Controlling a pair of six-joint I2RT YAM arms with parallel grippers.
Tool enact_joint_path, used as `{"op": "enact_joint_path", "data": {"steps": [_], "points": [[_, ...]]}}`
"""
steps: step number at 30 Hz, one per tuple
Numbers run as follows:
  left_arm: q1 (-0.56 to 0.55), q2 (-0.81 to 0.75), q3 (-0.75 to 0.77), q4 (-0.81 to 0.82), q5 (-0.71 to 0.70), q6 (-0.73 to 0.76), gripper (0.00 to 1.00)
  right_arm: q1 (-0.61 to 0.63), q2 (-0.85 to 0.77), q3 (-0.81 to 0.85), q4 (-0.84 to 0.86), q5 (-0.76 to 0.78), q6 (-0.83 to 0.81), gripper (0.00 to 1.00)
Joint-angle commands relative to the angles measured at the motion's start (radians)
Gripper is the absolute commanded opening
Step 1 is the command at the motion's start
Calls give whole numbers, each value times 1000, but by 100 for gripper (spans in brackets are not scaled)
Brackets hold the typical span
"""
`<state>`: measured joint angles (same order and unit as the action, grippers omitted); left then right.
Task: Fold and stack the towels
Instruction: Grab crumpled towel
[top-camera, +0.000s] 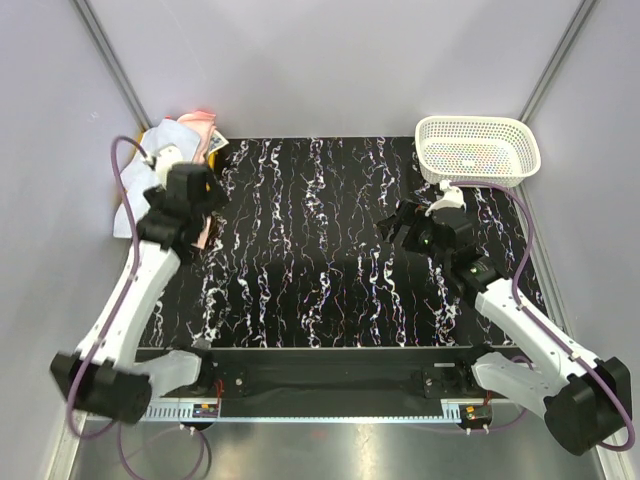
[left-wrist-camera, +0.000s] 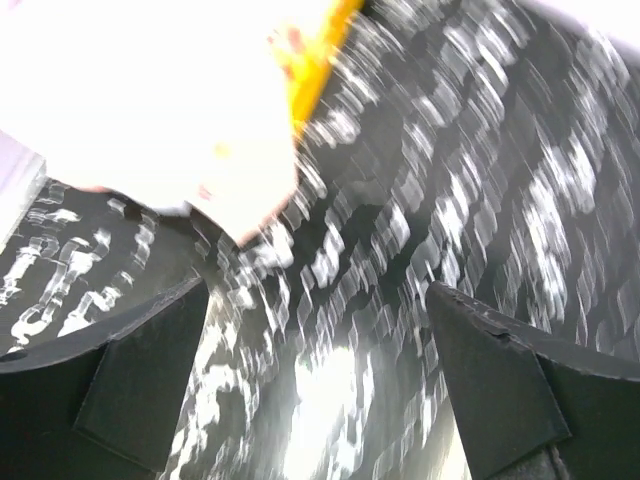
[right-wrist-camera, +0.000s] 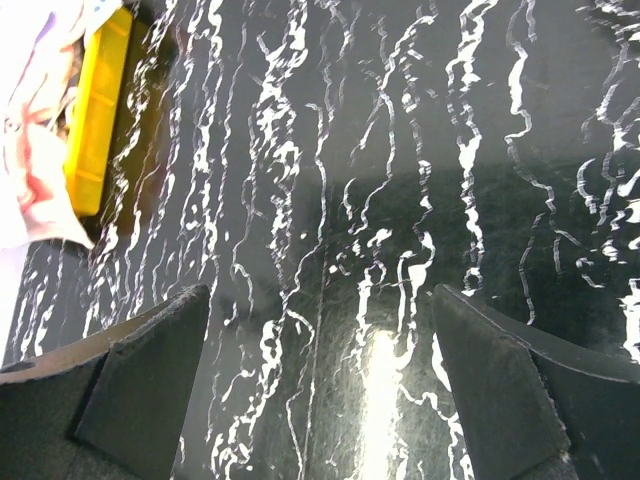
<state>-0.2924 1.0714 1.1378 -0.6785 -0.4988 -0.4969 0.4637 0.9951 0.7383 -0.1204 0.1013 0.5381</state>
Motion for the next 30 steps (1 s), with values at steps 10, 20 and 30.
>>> {"op": "enact_joint_path", "data": {"steps": [10, 20, 30], "points": [[404, 433, 139, 72, 14, -223, 77, -2, -10, 9, 16, -66, 2, 100], [407, 452, -10, 221, 63, -167, 73, -2, 2, 23, 8, -71, -6, 100], [406, 548, 19, 218, 22, -180, 66, -2, 5, 16, 16, -92, -3, 100]]}}
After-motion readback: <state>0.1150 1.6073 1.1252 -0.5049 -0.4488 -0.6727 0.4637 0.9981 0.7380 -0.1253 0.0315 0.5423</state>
